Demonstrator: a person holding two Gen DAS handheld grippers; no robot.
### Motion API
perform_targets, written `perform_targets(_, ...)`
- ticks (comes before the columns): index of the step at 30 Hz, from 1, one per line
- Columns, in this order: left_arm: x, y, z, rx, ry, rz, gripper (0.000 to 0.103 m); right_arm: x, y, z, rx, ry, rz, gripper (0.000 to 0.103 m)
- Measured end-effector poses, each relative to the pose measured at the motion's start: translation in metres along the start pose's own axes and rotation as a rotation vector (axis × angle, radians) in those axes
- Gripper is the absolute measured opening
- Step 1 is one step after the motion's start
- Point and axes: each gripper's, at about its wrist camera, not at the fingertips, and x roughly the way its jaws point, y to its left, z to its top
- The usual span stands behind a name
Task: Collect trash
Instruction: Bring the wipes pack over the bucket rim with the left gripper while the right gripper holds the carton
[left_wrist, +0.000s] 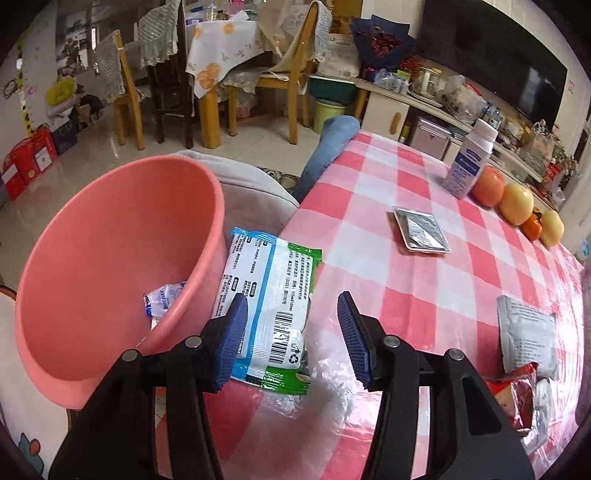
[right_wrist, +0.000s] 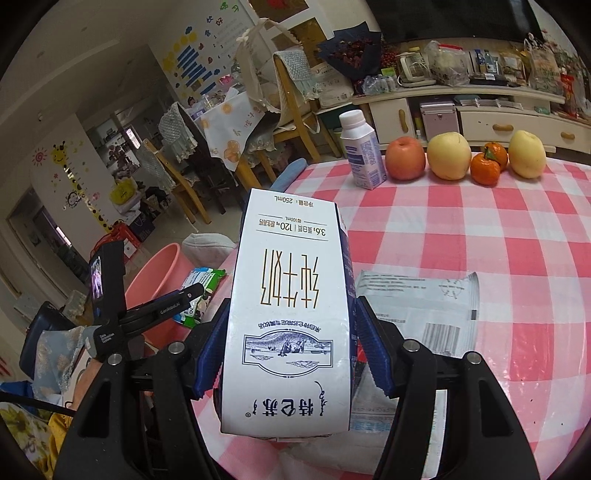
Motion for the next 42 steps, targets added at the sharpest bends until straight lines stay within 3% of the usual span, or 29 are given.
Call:
perform_targets(4,0.004,-0.009,-0.003,0.018,0.004,0.014,0.069,-0.007,-0.01,0.0,0.017,-0.005,0.015,0.066)
perform_targets(9,0.008,-0.01,-0.004,-0.016,-0.003,0.005,0.073,-0.015,-0.019,0.0,0.042,-0.017,0.024,0.066)
perform_targets(13,0.008,-0.011,-0.005,-0.068,-0.013,-0.088,0.074,-0.019,-0.033,0.001,0.071,-0.022,0.022,0.066)
perform_targets(20,0.009,-0.036,-0.008,-0.047,-0.012,-0.221,0.074,-0.023,-0.04,0.0,0.085,-0.031,0.016,0.066)
perform_targets(23,0.007,-0.039,-0.01,-0.058,-0.037,-0.162,0.074,-0.023,-0.04,0.0,0.084,-0.029,0.018,0.066)
perform_targets(26,0.009,-0.047,-0.013,-0.013,-0.051,-0.004,0.074,-0.022,-0.04,0.0,0.078,-0.023,0.013,0.066)
perform_targets(31,0.022,-0.043,-0.009,-0.003,-0.008,0.083,0.075,-0.015,-0.039,-0.002,0.068,0.001,0.013,0.066)
perform_targets(38,0.037,-0.034,0.0,-0.032,0.039,0.069,0.074,-0.008,-0.039,-0.003,0.061,0.02,0.004,0.066)
perform_targets(42,0.038,-0.039,0.0,0.008,0.041,0.065,0.061,-0.003,-0.038,-0.002,0.048,0.031,-0.001,0.066)
